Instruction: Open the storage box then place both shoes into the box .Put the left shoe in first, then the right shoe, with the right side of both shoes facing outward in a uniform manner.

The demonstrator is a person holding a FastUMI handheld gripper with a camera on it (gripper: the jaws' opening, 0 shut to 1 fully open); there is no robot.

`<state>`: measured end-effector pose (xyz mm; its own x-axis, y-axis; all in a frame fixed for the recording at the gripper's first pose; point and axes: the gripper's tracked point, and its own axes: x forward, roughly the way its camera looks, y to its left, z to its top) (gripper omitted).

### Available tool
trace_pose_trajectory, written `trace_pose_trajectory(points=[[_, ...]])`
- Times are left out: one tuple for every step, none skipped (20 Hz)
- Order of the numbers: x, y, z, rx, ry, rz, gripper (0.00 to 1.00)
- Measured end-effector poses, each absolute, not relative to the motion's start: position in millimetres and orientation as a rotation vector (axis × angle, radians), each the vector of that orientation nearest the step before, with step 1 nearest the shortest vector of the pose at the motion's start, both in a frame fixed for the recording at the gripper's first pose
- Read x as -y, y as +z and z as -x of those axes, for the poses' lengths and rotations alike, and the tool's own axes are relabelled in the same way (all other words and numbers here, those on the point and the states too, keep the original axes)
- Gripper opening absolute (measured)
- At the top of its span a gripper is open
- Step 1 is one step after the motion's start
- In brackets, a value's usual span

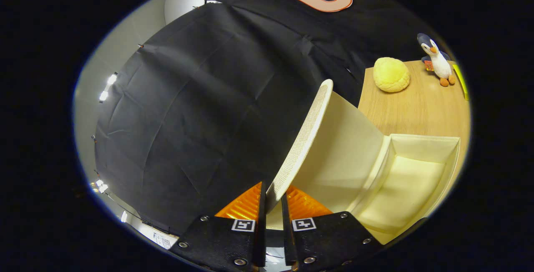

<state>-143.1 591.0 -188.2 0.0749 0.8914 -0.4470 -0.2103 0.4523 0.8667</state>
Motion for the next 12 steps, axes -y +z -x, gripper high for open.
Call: trace_pose_trajectory(points=[[-603,-191,145,-1.225,0.933,-0.7,0.18],[-613,-194,147,-1.237,0.922,-0.686,0.18],[-623,-198,147,-1.248,0.91,-0.67,0.18],[-632,-204,147,-1.258,0.889,-0.656,0.18],[-639,-211,146,-1.275,0.861,-0.645,0.18],[-644,-214,150,-1.302,0.834,-0.643,0.18],[-644,-217,153,-1.328,0.808,-0.641,0.2],[-643,-217,160,-1.345,0.792,-0.648,0.27],[-641,-217,162,-1.353,0.786,-0.655,0.33],[-639,-222,160,-1.355,0.777,-0.65,0.36],[-633,-226,158,-1.347,0.771,-0.636,0.45],[-626,-228,156,-1.335,0.76,-0.62,0.49]])
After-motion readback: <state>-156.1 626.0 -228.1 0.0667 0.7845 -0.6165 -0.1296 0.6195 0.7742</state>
